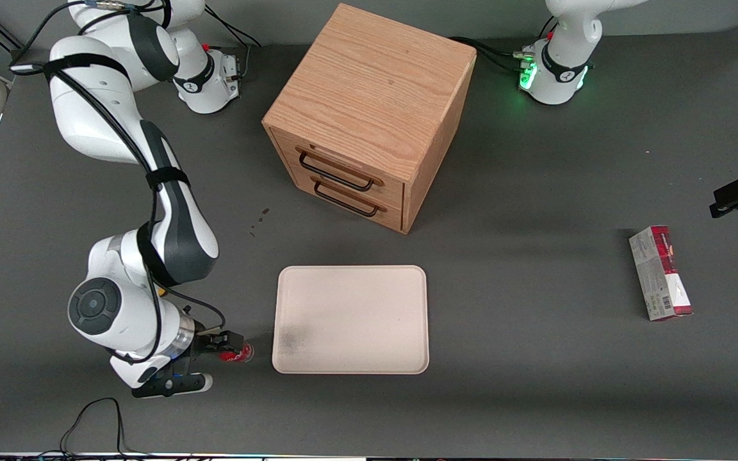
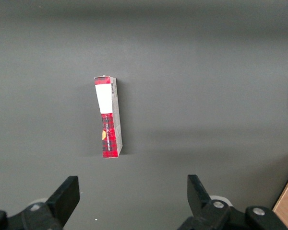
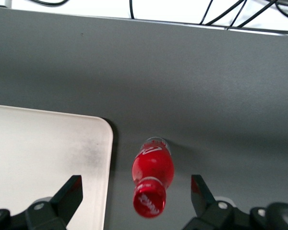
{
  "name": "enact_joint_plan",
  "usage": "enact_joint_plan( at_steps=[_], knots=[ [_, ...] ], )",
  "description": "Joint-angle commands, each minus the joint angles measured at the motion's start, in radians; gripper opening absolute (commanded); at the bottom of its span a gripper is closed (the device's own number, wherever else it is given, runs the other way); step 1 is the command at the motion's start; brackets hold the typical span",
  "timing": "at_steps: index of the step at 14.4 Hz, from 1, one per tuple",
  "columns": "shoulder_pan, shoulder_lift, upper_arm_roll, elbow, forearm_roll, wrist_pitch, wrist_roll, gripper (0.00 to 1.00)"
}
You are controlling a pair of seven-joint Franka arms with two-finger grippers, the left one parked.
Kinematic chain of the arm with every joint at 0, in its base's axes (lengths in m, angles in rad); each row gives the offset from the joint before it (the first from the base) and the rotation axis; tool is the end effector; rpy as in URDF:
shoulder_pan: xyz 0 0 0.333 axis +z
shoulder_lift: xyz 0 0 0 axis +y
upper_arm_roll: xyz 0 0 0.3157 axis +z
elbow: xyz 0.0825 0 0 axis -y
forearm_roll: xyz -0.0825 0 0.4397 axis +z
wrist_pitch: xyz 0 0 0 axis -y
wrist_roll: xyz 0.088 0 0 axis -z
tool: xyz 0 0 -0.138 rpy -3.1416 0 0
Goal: Place coke bottle on tray
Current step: 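Lower the open right gripper around the bottle and close it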
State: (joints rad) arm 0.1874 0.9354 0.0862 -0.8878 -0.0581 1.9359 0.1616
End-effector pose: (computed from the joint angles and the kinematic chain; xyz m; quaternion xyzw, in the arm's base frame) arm 0.8291 0.1983 0.2982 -0.9973 -0.0453 -0.0549 0.0182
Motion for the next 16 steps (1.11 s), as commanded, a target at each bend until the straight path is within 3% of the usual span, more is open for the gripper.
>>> enact_joint_plan(
  at_steps=[1, 16],
  knots=[
    [0.003, 0.039, 0.001, 0.036, -0.022, 0.015, 0.030, 1.00],
    [0.003, 0.025, 0.000, 0.015, -0.043, -0.052, 0.026, 1.00]
  ],
)
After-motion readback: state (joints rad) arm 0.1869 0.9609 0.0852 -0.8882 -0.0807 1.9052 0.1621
